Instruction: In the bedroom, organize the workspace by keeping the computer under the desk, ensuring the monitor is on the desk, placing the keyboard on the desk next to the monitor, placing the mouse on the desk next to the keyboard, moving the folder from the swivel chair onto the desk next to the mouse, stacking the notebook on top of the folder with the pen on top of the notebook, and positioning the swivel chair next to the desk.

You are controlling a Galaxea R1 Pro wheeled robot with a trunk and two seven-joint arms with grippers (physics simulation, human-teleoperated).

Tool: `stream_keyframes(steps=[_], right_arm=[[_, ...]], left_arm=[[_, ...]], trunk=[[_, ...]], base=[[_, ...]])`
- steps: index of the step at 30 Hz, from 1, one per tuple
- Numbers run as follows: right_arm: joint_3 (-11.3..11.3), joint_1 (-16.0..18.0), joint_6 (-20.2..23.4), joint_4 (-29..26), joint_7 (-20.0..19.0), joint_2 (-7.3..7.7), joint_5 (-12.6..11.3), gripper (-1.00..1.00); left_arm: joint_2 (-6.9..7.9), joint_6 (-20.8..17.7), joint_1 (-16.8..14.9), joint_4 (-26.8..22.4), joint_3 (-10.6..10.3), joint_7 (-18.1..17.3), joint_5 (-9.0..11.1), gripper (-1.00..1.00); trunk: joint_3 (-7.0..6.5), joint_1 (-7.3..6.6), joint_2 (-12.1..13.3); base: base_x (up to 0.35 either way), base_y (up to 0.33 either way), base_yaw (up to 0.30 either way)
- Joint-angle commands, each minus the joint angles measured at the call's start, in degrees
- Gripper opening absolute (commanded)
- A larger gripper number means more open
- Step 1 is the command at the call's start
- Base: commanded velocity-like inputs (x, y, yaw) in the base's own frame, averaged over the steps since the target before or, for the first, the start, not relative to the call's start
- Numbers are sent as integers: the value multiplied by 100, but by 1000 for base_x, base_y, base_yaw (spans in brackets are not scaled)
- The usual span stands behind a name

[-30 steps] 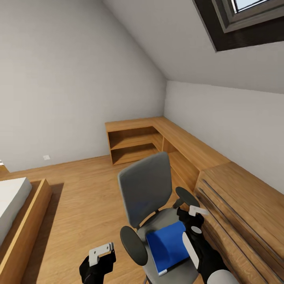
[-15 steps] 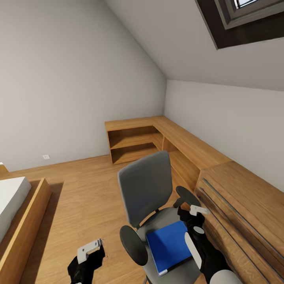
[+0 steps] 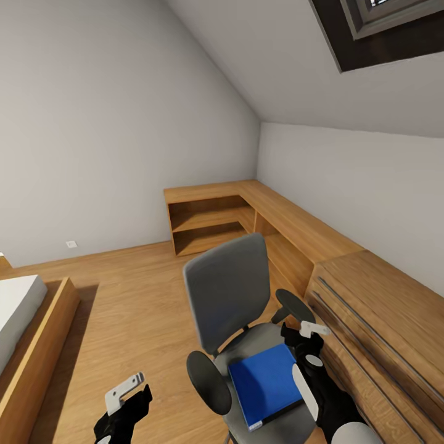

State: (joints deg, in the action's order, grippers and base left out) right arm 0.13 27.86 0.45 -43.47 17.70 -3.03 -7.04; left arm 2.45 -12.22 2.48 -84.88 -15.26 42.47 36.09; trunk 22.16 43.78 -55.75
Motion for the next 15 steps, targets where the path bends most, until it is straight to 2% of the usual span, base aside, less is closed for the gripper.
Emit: stream_keyframes(steps=[1, 9, 15], right_arm=[[4, 5, 11, 6, 14, 1, -46, 100], [12, 149, 355, 279, -54, 12, -44, 100], [17, 974, 541, 1288, -200, 19, -48, 100]], left_arm=[[6, -24, -2, -11, -5, 35, 31, 100], [10, -26, -2, -11, 169, 30, 68, 100], [7, -32, -2, -11, 288, 26, 75, 100]], trunk=[[24, 23, -46], [168, 199, -367], [275, 331, -608]], base=[[0, 0, 0], [0, 0, 0], [0, 0, 0]])
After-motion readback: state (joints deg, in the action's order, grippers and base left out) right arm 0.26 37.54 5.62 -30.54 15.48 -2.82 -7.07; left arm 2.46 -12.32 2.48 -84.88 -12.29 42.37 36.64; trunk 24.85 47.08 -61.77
